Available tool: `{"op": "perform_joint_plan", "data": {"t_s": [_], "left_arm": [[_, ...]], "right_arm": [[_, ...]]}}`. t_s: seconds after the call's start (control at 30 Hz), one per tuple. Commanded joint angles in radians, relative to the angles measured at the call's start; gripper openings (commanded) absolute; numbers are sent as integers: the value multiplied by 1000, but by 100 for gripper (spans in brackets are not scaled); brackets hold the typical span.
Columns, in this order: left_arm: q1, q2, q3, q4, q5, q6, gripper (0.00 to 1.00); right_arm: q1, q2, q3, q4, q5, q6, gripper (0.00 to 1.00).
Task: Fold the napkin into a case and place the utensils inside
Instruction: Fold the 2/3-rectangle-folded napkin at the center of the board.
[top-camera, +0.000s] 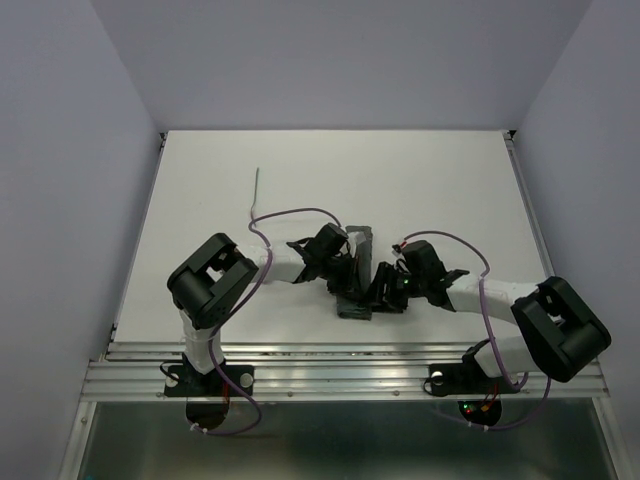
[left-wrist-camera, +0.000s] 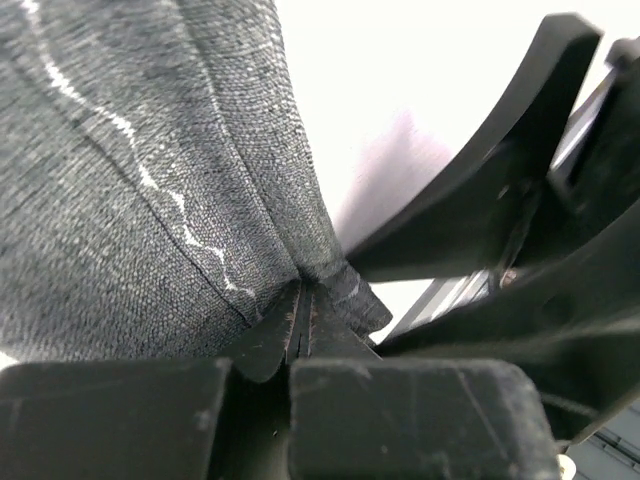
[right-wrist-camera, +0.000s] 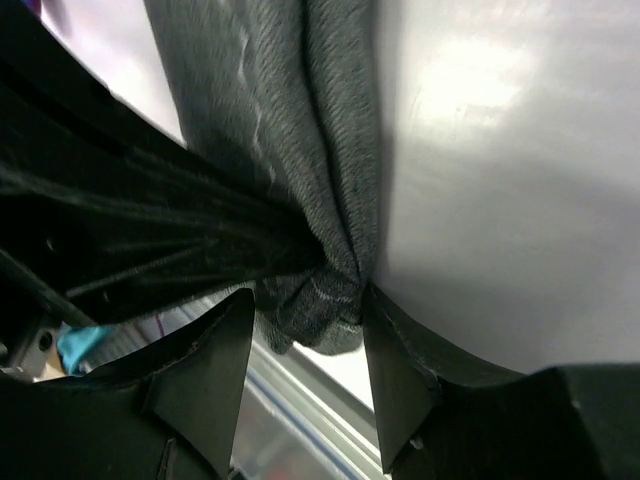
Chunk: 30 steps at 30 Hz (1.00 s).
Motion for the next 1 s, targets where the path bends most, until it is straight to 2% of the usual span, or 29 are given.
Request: {"op": "perform_joint_plan", "data": {"t_s": [0.0,0.17,0.33,0.47,0.5,0.6,0.63,0.73,0.83,0.87,0.97], "left_arm": [[-11,32,6,50,-46,5,0],[-13,28,6,54,-41,11,0],[-11,28,17,45,-46,14,0],[-11,21,22,39,-49,17,0],[-11,17,23,36,-49,20,0],[-11,-3,32,13,-52,29,0],[-11,-41,66,-48,-75,58,0],[-11,-60,100,-99,-89,86,0],[-11,-77,146,-160,-98,118,13],[-11,-86,167,-185,-100,130,20],[-11,-98,196,-217,-121,146,29]], "right_arm": [[27,16,-63,-125,-48,-51,53],[27,11,-69,-114,-34,-48,53],[27,67,-69,-81,-4,-17,46],[27,83,-86,-68,38,9,35],[27,81,-89,-70,59,18,29],[27,69,-91,-70,82,33,19],[27,51,-91,-71,123,53,4],[27,46,-91,-71,133,58,1],[27,48,-92,-70,141,63,1],[27,46,-92,-68,142,64,1],[27,46,-100,-65,148,69,1]]}}
